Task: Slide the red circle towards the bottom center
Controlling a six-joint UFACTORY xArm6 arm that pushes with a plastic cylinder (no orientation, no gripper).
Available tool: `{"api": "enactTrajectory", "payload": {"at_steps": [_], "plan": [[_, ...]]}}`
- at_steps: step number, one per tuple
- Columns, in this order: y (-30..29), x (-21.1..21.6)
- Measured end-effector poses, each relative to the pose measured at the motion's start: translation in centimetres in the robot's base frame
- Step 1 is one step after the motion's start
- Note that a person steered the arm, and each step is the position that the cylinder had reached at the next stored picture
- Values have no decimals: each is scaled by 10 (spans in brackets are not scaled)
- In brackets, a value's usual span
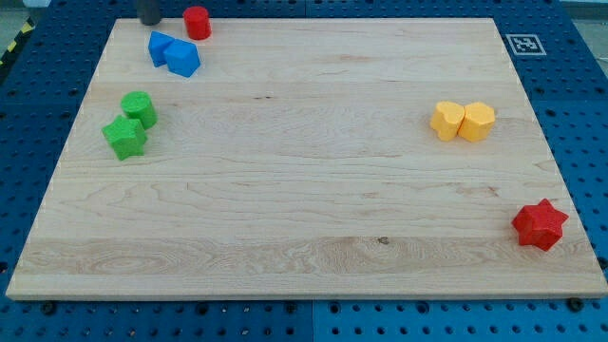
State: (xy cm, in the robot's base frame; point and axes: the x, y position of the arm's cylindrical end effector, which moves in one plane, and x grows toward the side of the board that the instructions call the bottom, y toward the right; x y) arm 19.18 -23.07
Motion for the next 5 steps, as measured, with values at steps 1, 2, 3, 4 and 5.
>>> {"api": "enactTrajectory", "payload": {"at_steps": [1,2,3,4,5], "plan": [[8,0],[11,0],[39,0],[49,0],[50,0]]}}
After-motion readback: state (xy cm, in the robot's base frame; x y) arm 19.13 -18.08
